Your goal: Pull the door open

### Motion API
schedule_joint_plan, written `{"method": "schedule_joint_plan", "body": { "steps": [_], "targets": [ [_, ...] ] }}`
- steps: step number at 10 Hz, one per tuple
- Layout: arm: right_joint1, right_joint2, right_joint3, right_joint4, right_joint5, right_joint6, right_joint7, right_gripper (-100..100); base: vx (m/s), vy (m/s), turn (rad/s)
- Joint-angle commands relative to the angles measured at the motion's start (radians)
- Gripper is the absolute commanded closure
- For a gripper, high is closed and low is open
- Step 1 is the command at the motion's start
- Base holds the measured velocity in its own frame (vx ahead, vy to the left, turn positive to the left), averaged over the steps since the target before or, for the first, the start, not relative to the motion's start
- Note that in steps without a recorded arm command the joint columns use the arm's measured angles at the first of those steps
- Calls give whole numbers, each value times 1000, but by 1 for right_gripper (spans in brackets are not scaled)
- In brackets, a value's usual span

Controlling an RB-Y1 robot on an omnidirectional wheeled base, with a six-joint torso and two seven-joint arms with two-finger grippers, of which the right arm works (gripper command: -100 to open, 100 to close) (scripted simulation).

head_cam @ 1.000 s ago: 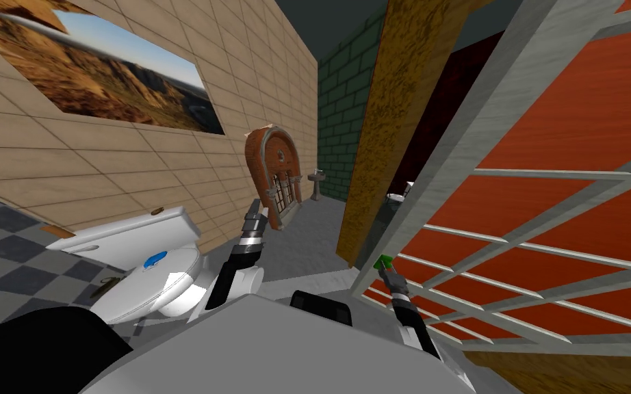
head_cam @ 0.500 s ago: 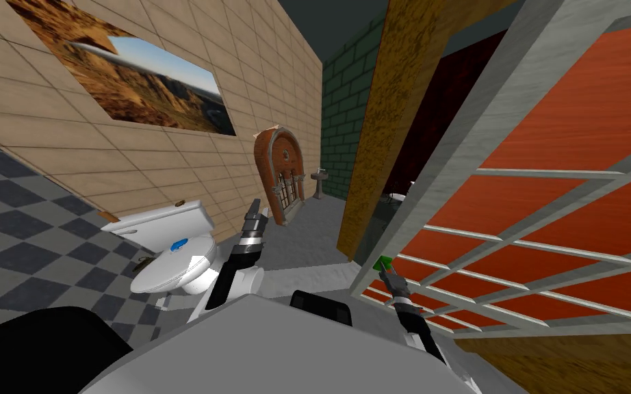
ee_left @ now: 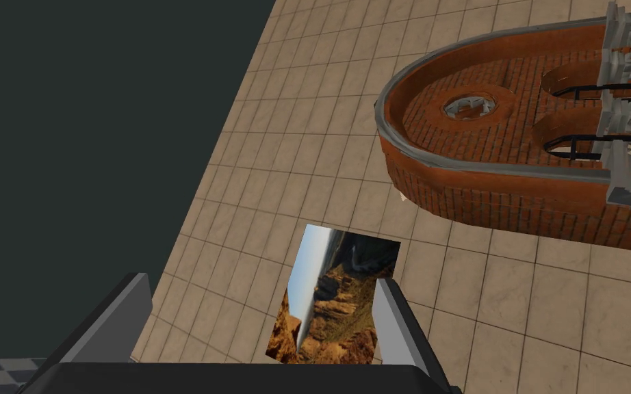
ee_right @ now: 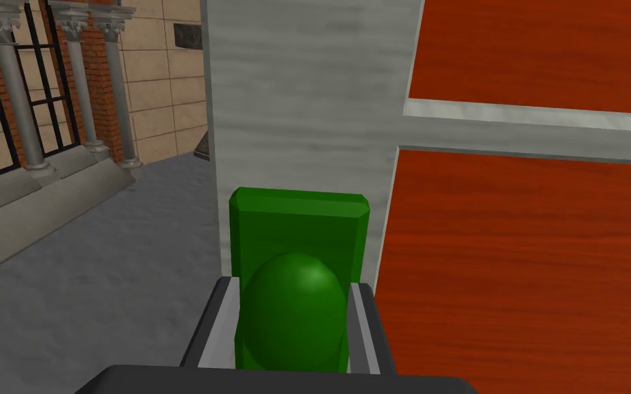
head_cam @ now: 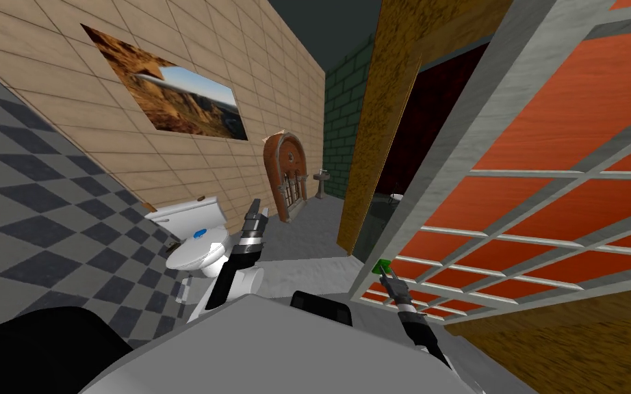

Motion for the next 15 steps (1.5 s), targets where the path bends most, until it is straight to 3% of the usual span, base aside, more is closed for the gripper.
{"method": "schedule_joint_plan", "body": {
  "steps": [1,5,9,10,15],
  "targets": [
    [15,-17,17,6,9,-35,-20,100,-185,-60,143],
    [37,-41,40,14,22,-83,-48,100,-179,-58,96],
    [66,-74,72,25,40,-150,-86,100,-172,-65,100],
    [67,-71,67,8,37,-130,-78,100,-87,-26,23],
    [85,-89,106,19,67,-192,-100,100,-223,-95,129]
  ]
}}
